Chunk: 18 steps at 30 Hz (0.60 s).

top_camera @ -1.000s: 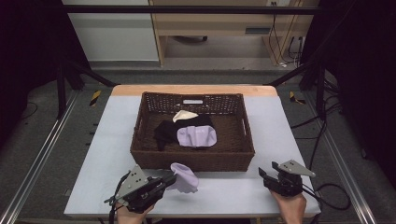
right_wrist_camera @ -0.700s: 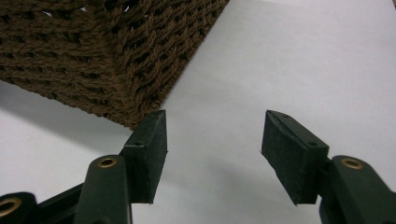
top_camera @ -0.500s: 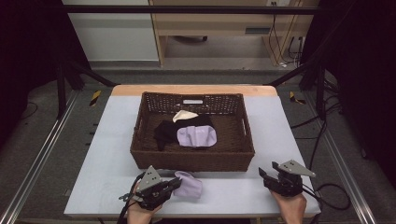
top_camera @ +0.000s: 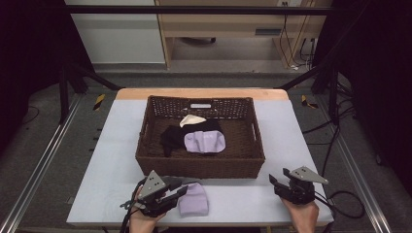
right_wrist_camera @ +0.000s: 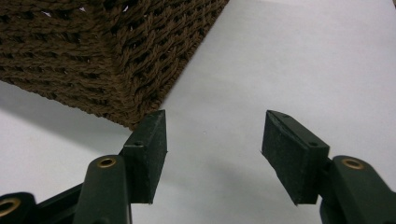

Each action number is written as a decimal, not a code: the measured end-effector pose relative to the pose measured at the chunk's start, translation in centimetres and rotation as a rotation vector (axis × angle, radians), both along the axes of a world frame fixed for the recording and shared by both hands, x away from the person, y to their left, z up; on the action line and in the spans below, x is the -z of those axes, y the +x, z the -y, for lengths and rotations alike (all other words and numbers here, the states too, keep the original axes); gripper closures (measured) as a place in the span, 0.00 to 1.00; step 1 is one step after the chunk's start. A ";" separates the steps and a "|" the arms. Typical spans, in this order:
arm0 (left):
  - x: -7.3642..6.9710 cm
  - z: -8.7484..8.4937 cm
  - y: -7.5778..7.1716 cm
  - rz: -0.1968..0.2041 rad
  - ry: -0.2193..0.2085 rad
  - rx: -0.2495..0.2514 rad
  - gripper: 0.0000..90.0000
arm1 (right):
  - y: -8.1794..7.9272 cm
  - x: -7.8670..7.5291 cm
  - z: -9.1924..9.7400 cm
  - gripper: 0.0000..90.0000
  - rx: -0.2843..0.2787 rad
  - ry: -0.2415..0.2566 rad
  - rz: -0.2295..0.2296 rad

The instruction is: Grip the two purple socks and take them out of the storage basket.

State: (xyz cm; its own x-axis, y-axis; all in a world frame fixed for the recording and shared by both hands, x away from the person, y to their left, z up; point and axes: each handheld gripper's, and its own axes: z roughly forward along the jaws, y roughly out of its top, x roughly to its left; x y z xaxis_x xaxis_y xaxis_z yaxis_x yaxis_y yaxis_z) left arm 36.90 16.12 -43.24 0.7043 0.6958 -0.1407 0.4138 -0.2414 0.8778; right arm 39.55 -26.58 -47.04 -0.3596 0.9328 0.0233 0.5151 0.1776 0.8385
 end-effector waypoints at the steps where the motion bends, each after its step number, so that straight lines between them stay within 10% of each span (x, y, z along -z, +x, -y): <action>1: -0.4 -0.1 0.0 0.012 -0.003 -0.005 0.72 | 0.0 0.0 0.0 0.45 0.000 -0.001 0.001; 18: -7.8 0.2 3.0 0.163 -0.007 -0.072 0.62 | 0.1 0.0 0.1 0.45 -0.001 -0.004 0.006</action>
